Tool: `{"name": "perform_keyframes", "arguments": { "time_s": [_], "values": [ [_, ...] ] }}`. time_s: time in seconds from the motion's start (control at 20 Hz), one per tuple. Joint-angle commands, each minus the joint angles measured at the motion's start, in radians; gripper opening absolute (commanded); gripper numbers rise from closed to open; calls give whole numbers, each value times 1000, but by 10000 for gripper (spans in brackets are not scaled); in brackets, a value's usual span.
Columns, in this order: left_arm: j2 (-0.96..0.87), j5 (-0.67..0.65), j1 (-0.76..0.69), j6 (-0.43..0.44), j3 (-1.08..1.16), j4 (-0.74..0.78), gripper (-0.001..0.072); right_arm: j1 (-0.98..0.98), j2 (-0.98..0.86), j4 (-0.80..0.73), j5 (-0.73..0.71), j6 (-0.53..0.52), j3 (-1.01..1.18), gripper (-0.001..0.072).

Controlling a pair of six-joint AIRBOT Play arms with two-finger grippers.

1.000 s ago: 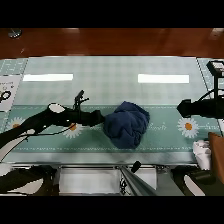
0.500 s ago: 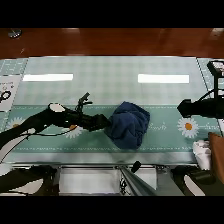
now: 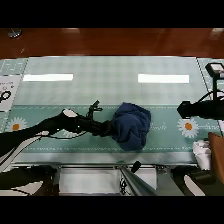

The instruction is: Fold the shirts.

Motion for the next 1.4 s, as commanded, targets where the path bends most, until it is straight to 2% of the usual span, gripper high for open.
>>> {"name": "perform_keyframes", "arguments": {
  "time_s": [0.0, 0.15, 0.3, 0.4, 0.55, 0.75, 0.8, 0.95, 1.05, 1.1, 1.3, 1.35],
  "values": [
    [9, -85, 39, 31, 1, -17, 34, 0, 1, 118, -23, -35, -128, 579],
    [63, -99, 100, 32, 1, 38, 34, 0, 1, 328, -217, -51, -314, 592],
    [102, -124, 142, -10, 1, 79, 34, 0, -19, 410, -474, 9, -428, 592],
    [109, -147, 158, -13, 1, 95, 34, 0, -89, 468, -572, 11, -443, 591],
    [108, -154, 163, -39, 1, 108, 34, 0, -247, 639, -685, -103, -443, 591],
    [108, -154, 163, -47, 1, 109, 34, 0, -397, 835, -740, -280, -443, 584],
    [108, -154, 163, -47, 1, 109, 34, 0, -420, 884, -742, -318, -443, 558],
    [108, -151, 163, -47, 1, 108, 34, 0, -472, 1030, -752, -406, -443, 243],
    [109, -151, 169, -46, 1, 108, 34, 0, -483, 1096, -754, -460, -441, 78],
    [113, -150, 175, -45, 1, 108, 34, 0, -482, 1107, -753, -472, -440, 20],
    [187, -150, 251, -43, 1, 109, 33, 0, -446, 1098, -645, -595, -353, 19],
    [230, -150, 282, -43, 3, 109, 32, 0, -407, 1069, -620, -597, -306, 19]
  ]
}}
